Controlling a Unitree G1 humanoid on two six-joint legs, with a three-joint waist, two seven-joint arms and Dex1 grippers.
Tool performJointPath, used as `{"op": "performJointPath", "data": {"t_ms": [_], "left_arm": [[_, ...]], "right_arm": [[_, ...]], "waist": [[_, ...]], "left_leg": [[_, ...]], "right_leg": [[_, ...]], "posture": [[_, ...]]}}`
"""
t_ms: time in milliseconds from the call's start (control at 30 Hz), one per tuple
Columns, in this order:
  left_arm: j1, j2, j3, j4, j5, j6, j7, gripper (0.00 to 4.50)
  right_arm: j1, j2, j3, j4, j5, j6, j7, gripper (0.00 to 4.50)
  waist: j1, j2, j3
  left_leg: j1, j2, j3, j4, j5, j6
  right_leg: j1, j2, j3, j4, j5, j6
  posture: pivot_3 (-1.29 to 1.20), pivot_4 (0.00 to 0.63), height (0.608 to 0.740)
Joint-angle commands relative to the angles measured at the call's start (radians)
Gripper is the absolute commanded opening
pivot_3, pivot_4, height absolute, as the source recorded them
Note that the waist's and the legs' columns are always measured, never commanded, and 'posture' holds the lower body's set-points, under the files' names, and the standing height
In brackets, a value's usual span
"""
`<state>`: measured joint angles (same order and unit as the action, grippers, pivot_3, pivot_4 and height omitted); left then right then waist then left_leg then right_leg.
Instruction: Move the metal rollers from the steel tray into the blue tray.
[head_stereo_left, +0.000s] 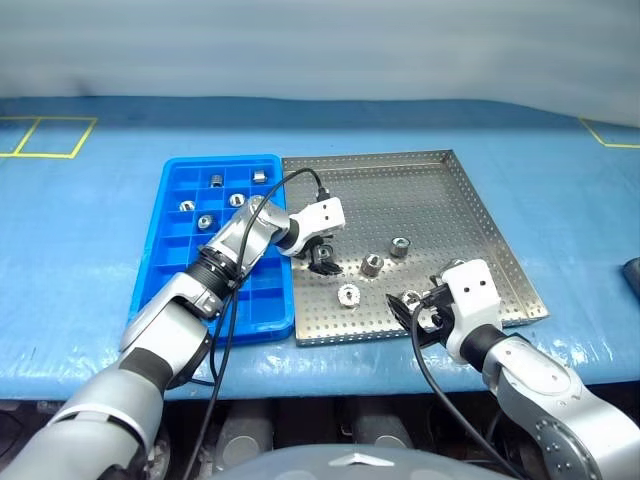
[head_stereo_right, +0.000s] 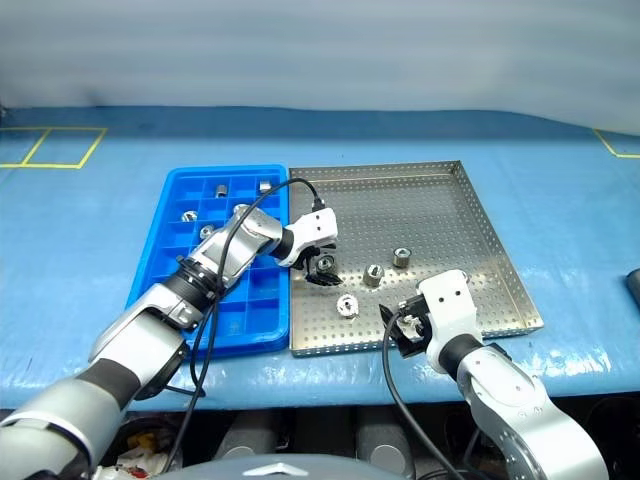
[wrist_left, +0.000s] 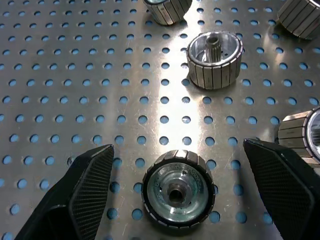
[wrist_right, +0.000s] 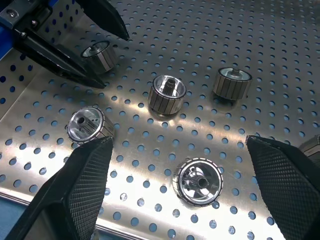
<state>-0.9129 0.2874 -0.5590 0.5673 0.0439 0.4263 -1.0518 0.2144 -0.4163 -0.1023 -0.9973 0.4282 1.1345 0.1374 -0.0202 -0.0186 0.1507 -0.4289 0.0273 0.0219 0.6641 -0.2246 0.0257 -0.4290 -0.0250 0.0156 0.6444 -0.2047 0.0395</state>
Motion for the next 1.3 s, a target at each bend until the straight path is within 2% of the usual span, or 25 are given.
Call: {"op": "performJointPath", "data": {"t_ms": [33, 133, 200, 367, 533, 700, 867, 967, 1133, 1300], "left_arm": [[-0.025, 0.009, -0.002, 0.012, 0.051, -0.033, -0.013, 3.11], [-0.018, 0.01, 0.005, 0.002, 0.062, -0.035, -0.03, 2.14], [-0.016, 0.014, 0.006, -0.005, 0.071, -0.039, -0.036, 1.69], [-0.001, 0.014, 0.057, -0.064, 0.051, -0.018, -0.025, 1.69], [0.04, -0.027, 0.261, -0.195, -0.067, 0.078, 0.115, 1.69], [0.166, -0.033, 0.442, -0.422, -0.144, 0.18, 0.281, 1.69], [0.327, -0.012, 0.518, -0.676, -0.085, 0.239, 0.504, 1.69], [0.425, -0.042, 0.59, -0.814, -0.063, 0.287, 0.655, 1.69], [0.536, -0.059, 0.618, -0.94, -0.003, 0.315, 0.81, 1.69], [0.648, -0.037, 0.581, -1.006, 0.108, 0.311, 0.926, 1.69]], "right_arm": [[-0.004, 0.006, -0.01, -0.038, -0.009, -0.025, -0.006, 4.5], [-0.012, 0.004, -0.006, -0.033, -0.01, -0.026, -0.005, 4.5], [-0.02, 0.002, -0.004, -0.029, -0.01, -0.027, -0.002, 4.5], [-0.033, -0.003, 0.001, -0.023, -0.011, -0.025, 0.003, 4.5], [-0.062, 0.0, 0.022, -0.017, -0.014, -0.024, 0.006, 4.5], [-0.135, 0.01, 0.094, 0.017, -0.025, -0.035, 0.005, 4.5], [-0.24, 0.008, 0.202, 0.079, -0.037, -0.081, 0.043, 4.5], [-0.304, 0.002, 0.264, 0.124, -0.047, -0.12, 0.077, 4.5], [-0.358, -0.007, 0.312, 0.183, -0.057, -0.153, 0.118, 4.5], [-0.392, -0.011, 0.348, 0.229, -0.063, -0.182, 0.163, 4.5]], "waist": [[-0.002, 0.0, 0.0], [-0.004, 0.0, 0.0], [-0.004, 0.0, 0.0], [-0.005, 0.0, 0.0], [-0.003, 0.0, 0.0], [-0.006, 0.0, 0.0], [0.006, 0.0, 0.0], [0.015, 0.0, 0.0], [0.053, 0.0, 0.0], [0.082, 0.0, 0.0]], "left_leg": [[0.0, 0.0, 0.0, 0.0, 0.0, 0.0], [0.0, 0.0, 0.0, 0.0, 0.0, 0.0], [0.0, 0.0, 0.0, 0.0, 0.0, 0.0], [0.0, 0.0, 0.0, 0.0, 0.0, 0.0], [0.0, 0.001, 0.0, 0.0, 0.0, 0.0], [0.001, 0.002, 0.001, 0.0, 0.0, 0.0], [0.002, 0.001, 0.0, 0.0, 0.0, 0.0], [0.002, 0.001, 0.0, 0.0, 0.0, 0.0], [0.002, 0.001, 0.0, 0.0, 0.0, 0.001], [0.002, 0.0, 0.0, 0.0, 0.001, 0.001]], "right_leg": [[0.0, 0.0, 0.0, 0.0, 0.0, 0.0], [0.0, 0.0, 0.0, 0.0, 0.0, 0.0], [0.0, 0.0, 0.0, 0.0, 0.0, 0.0], [0.0, 0.0, 0.0, 0.0, 0.0, 0.0], [-0.001, 0.0, 0.001, 0.0, 0.0, 0.0], [0.0, 0.0, 0.002, 0.0, 0.002, 0.003], [0.001, 0.001, 0.002, 0.001, 0.004, 0.007], [0.001, 0.0, 0.002, 0.001, 0.005, 0.007], [0.002, -0.001, 0.002, 0.0, 0.006, 0.009], [0.002, -0.001, 0.001, 0.0, 0.005, 0.008]], "posture": [[-0.06, 0.15, 0.74], [-0.06, 0.15, 0.74], [-0.06, 0.15, 0.74], [-0.04, 0.15, 0.74], [-0.03, 0.15, 0.74], [0.02, 0.15, 0.74], [0.08, 0.15, 0.74], [0.11, 0.15, 0.74], [0.19, 0.15, 0.74], [0.25, 0.15, 0.74]]}}
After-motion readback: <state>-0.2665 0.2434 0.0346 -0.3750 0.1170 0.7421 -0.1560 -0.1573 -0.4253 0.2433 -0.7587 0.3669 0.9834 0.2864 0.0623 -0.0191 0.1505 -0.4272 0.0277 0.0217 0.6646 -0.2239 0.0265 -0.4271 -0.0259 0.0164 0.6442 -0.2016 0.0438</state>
